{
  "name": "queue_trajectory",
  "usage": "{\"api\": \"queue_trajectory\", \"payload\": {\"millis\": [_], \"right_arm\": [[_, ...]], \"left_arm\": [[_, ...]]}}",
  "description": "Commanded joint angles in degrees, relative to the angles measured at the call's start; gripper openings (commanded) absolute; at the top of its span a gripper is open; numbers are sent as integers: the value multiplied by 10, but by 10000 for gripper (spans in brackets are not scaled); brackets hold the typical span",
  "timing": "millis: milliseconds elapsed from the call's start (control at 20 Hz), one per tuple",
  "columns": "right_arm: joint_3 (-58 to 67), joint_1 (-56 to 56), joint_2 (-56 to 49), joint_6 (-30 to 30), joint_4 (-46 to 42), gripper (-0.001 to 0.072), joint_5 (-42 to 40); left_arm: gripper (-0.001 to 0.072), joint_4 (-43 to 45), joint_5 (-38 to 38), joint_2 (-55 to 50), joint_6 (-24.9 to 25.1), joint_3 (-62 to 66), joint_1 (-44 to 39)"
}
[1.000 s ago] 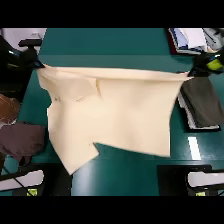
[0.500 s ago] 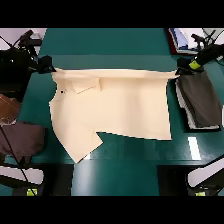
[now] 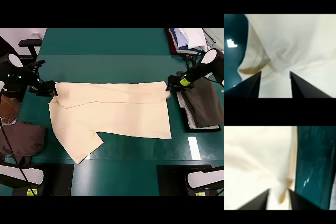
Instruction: Fold the shirts.
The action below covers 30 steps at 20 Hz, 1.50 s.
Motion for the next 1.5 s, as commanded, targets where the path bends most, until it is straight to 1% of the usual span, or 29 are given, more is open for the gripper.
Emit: {"api": "queue_trajectory", "payload": {"millis": [0,100,200,350,400,500,550,650,750,950,1150,1200,1250,1350,1450], "right_arm": [[-2,-3,9,-2,22,411,11],[9,-9,29,-11,34,411,45],[-10,-8,76,-14,34,411,48],[-76,-4,155,-14,34,415,20],[-101,-4,179,-14,34,470,14],[-138,-4,212,-14,34,484,7],[-154,-7,226,-14,34,484,2],[-175,-9,243,-14,34,484,-6],[-178,-9,250,-14,34,484,-4],[-176,-6,250,-14,34,483,-5],[-176,-9,250,-14,34,483,-1],[-176,-14,250,-14,34,483,10],[-177,-23,250,-17,33,483,24],[-193,-53,255,-25,31,483,57],[-261,-96,281,-26,26,483,65]], "left_arm": [[413,10,-28,25,-9,-18,-1],[412,43,-35,85,-25,-40,-1],[413,77,-25,175,-39,-122,-1],[414,56,-11,303,-54,-286,-1],[414,41,-3,340,-54,-342,-1],[414,22,0,388,-56,-432,-1],[413,17,2,400,-65,-467,-1],[413,16,13,405,-66,-514,-1],[414,2,46,405,-68,-547,-1],[413,-79,106,405,-62,-577,-1],[410,-82,114,405,-63,-579,-1],[270,-81,110,405,-63,-576,-1],[35,-82,104,406,-52,-572,-1],[22,-82,90,406,-47,-556,-1],[22,-82,76,412,-40,-537,-1]]}}
